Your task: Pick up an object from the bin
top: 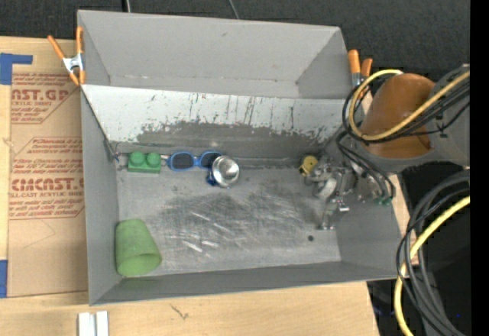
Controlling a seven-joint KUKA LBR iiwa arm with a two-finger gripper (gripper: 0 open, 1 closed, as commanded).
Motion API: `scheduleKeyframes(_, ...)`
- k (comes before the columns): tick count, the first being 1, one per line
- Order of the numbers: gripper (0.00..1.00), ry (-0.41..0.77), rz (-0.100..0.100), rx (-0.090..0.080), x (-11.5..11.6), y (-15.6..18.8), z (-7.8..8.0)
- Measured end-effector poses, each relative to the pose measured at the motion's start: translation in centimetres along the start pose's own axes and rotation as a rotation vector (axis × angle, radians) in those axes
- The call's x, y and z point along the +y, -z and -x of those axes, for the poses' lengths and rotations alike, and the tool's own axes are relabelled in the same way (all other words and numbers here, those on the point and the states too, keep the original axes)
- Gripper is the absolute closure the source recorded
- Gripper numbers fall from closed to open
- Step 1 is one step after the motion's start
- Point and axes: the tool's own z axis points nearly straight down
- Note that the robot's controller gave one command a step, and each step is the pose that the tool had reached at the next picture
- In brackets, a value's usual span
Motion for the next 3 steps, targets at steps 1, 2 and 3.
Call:
scheduleKeyframes(1,0.0,0.247,-0.003,0.014,-0.9,2.5,2.3)
scheduleKeyframes(2,0.0,0.111,-0.003,0.008,-0.9,3.3,2.2)
scheduleKeyframes(3,0.0,-0.012,0.003,0.029,-1.2,0.2,2.8)
